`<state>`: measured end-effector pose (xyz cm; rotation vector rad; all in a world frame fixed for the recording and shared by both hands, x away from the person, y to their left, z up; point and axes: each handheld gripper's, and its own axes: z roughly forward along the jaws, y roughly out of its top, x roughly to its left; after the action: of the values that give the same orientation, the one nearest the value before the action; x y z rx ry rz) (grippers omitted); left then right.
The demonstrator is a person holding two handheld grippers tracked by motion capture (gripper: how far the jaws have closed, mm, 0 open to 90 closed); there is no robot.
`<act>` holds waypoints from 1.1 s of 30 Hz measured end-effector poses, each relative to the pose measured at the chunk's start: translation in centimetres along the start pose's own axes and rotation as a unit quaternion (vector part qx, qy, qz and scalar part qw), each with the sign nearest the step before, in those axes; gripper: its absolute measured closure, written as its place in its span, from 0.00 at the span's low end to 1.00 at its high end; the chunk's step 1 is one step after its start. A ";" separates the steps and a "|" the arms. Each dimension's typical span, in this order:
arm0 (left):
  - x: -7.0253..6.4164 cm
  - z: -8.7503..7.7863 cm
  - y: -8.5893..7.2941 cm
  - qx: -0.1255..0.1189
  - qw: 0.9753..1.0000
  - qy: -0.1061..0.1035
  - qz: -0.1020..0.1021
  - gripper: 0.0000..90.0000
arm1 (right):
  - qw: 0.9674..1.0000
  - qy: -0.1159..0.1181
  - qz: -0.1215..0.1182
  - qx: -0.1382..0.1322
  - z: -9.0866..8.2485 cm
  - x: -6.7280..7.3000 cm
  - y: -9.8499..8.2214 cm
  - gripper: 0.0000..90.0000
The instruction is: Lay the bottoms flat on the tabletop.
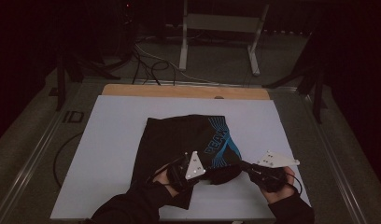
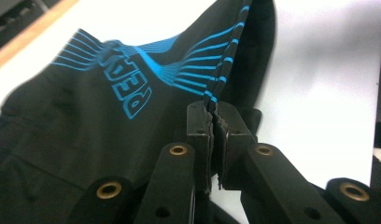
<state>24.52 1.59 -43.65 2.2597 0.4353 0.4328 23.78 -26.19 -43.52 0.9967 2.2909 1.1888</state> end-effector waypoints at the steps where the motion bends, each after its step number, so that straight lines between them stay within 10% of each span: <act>1: 0.1 -0.3 0.1 -0.001 1.000 0.002 0.002 0.95 | 1.000 0.000 -0.005 -0.006 -0.2 0.2 0.4 0.98; 13: -1.4 2.3 -4.2 0.076 0.996 -0.052 -0.006 0.98 | 0.999 0.021 0.021 0.037 0.5 0.2 -2.4 0.96; 21: -1.7 2.0 -4.7 0.072 0.996 -0.055 -0.009 0.98 | 0.996 -0.011 0.002 0.088 1.9 -0.2 -4.7 0.81; 27: -1.8 2.1 -5.4 0.075 0.995 -0.058 -0.017 0.98 | 0.991 -0.020 0.023 0.131 2.5 -1.5 -6.0 0.95; 33: -1.6 1.5 -5.4 0.074 0.995 -0.061 -0.019 0.98 | 0.992 -0.008 0.027 0.121 1.9 -1.1 -5.4 0.98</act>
<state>22.84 3.38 -48.97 2.4004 0.4602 0.2489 23.40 -28.03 -49.00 1.1553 2.4522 0.9350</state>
